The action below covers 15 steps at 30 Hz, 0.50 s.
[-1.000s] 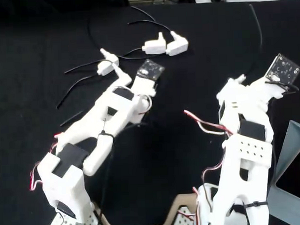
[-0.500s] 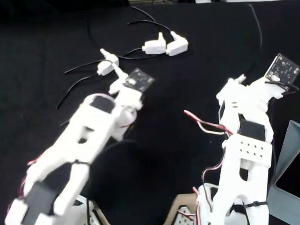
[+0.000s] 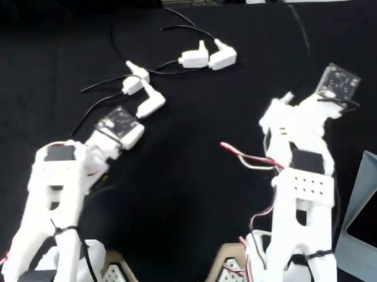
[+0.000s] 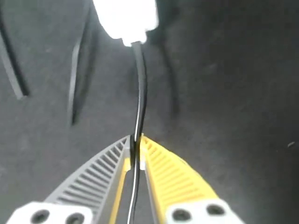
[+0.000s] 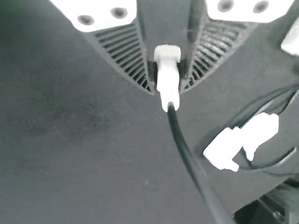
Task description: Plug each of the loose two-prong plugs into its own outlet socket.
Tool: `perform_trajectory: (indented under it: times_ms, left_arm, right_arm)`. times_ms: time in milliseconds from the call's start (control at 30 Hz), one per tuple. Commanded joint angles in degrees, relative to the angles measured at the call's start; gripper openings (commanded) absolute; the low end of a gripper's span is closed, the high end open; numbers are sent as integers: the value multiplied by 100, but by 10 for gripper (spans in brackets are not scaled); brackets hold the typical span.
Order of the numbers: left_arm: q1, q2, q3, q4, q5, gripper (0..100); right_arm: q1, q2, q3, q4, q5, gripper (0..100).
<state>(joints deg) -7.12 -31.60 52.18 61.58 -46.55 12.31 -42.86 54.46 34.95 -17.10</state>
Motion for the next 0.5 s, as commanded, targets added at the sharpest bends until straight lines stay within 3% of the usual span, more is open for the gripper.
perform_trajectory:
  times_ms: [0,200,467]
  left_arm:
    - [-470,-273,-66,9,-352,55]
    - [-716,-273,-66,-211,-158,262]
    - [-189,-123,-145,-1758,1327,289]
  right_arm:
    - [-273,-189,-48,149,149,13]
    - [-651,-189,-31,290,202,13]
    - [-730,-189,4,290,202,13]
